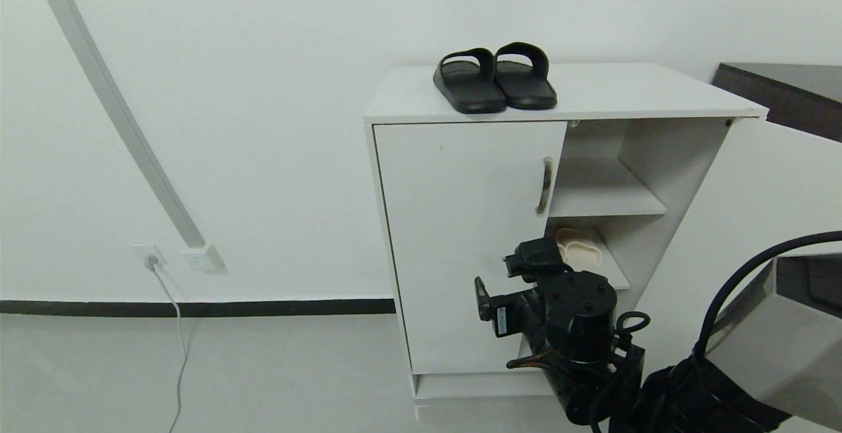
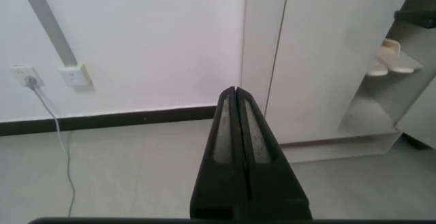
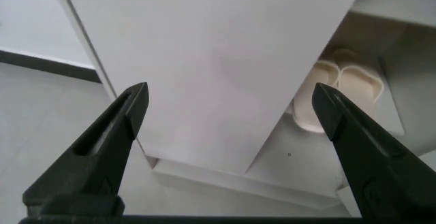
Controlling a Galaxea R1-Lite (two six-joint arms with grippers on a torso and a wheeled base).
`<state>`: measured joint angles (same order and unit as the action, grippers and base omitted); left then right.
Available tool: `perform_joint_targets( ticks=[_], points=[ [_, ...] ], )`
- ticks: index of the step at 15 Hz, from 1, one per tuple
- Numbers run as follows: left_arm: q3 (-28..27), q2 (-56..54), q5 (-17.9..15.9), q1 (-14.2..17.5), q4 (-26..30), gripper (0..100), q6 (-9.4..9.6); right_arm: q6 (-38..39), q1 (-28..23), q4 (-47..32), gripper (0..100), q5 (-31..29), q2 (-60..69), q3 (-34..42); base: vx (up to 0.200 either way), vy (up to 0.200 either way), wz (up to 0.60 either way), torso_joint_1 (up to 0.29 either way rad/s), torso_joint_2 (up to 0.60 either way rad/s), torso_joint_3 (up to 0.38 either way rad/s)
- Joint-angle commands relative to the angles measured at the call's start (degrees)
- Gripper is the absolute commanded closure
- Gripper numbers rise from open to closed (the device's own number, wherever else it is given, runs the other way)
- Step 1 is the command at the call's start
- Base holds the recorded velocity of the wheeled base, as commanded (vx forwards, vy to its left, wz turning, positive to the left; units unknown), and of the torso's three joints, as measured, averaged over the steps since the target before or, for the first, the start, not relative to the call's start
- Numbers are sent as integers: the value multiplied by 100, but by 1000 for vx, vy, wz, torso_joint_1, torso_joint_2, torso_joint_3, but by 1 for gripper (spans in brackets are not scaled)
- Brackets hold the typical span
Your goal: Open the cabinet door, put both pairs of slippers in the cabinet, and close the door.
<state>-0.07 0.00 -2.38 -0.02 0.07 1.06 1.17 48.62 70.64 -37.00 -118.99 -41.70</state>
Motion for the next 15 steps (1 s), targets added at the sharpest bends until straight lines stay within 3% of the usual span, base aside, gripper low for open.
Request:
perform_joint_targets(
  ticks=[1,15],
  points=[
    [-1,0,0,2,1,100,-1,-3,-1,2,0,0,-19,4,0,0,0,139,-471,-325],
    [-1,9,0,-6,1,100,-1,-3,-1,11,0,0,-36,31,0,0,0,189,-502,-320]
  ],
)
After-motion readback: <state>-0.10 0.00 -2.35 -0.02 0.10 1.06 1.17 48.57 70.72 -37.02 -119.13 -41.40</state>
